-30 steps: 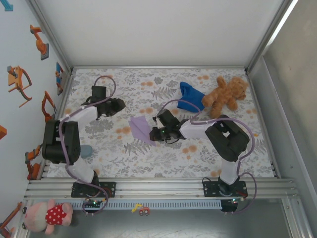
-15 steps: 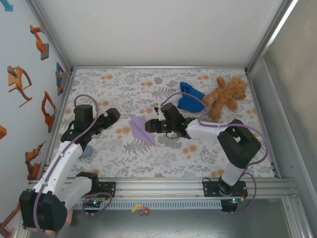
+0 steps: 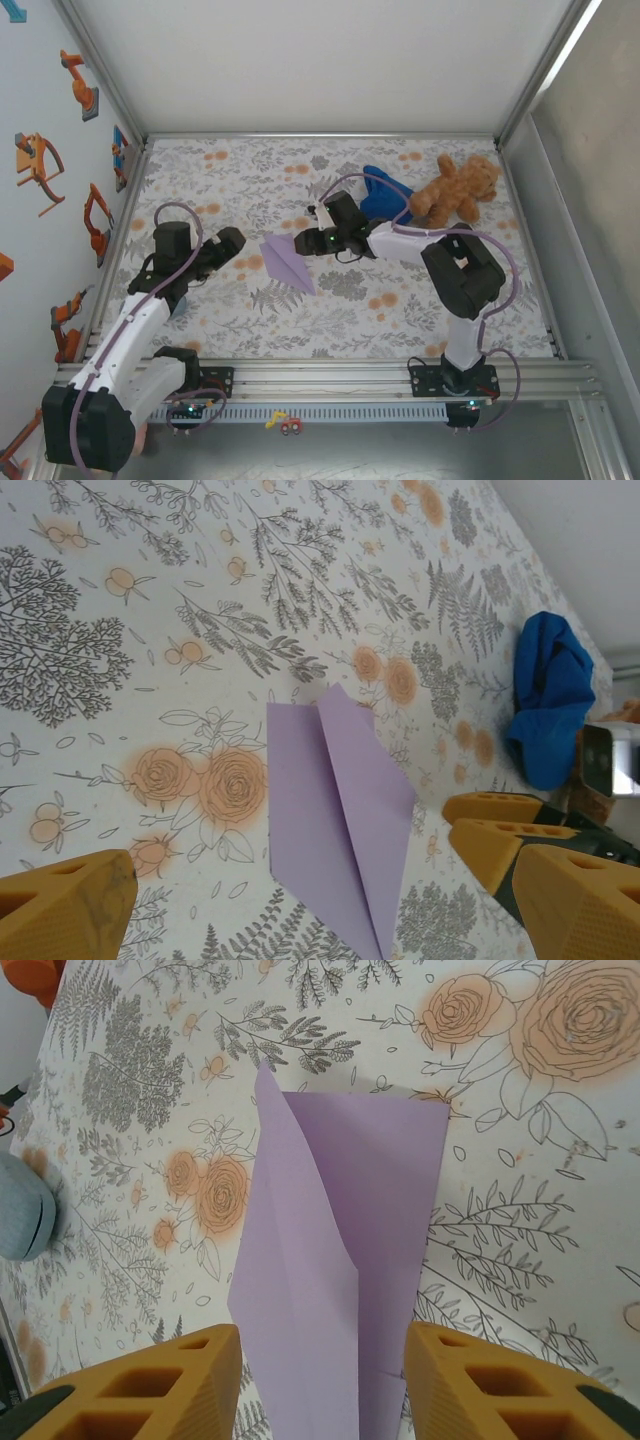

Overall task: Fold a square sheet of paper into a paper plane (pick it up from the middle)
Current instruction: Fourth fold the wing at the center of the table, then pick up the paper from the center of the table.

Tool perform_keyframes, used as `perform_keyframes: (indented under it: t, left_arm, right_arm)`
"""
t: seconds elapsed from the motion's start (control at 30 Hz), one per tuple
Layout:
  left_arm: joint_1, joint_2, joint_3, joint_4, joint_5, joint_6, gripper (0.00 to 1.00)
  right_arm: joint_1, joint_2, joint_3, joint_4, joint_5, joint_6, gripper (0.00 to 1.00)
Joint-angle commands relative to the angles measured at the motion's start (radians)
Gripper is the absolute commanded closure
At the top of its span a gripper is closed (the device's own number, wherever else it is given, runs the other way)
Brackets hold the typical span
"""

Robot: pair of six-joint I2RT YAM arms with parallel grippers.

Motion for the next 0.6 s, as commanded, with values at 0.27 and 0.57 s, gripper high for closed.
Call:
perform_keyframes:
  t: [0.27,0.57]
  left_arm:
    - [-0.012,-0.041,-0.081,0.14,0.034,-0.07,0.04]
    - [-0.018,0.004,-0.056,0.188,0.094,-0.069,0.04]
  right_arm:
    - [-0.004,0.094,0.069,0.026,-0.136,-0.054,0.74]
    - [-0.008,0.025,0.034,0.082,-0.172,-0.051,1.0]
